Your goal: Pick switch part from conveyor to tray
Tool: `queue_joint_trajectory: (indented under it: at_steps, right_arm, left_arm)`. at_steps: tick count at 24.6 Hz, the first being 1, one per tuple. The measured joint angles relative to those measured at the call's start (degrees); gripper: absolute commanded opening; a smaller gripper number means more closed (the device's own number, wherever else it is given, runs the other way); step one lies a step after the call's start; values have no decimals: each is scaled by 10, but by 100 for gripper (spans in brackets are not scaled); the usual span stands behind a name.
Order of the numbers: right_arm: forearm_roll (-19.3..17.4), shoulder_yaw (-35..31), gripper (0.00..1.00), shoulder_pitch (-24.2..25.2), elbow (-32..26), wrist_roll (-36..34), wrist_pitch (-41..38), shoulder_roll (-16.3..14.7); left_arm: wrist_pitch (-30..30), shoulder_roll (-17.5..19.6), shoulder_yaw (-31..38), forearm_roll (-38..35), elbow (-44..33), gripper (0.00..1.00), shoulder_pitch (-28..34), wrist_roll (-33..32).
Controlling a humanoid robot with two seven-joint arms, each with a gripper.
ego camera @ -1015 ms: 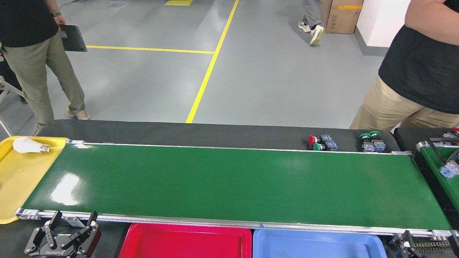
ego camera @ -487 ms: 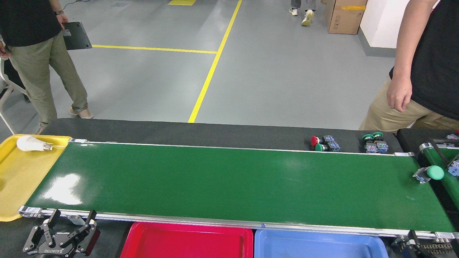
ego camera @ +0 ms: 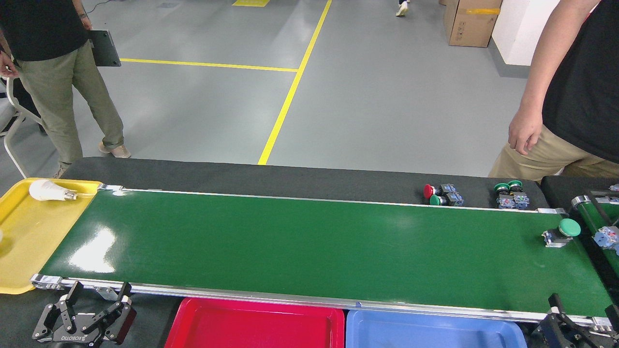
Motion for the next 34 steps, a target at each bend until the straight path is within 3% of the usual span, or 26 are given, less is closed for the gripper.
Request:
queue_joint_trajectory:
  at_steps: [8, 14, 26, 34]
  right_arm:
    - [4, 3, 100, -60, 53, -3, 6, 6]
    - [6, 17, 100, -88, 61, 5, 21, 13]
    - [6, 148, 100, -183, 142, 15, 135, 7]
    - [11, 222, 100, -282, 233, 15, 178, 7]
  left_arm:
    - [2, 0, -1, -1, 2, 100, -3, 0]
    - [1, 2, -2, -1, 3, 100, -3, 1]
    - [0, 2, -3, -1, 9, 100, -4, 1]
    - [0, 2, -15, -1, 12, 100, -3, 1]
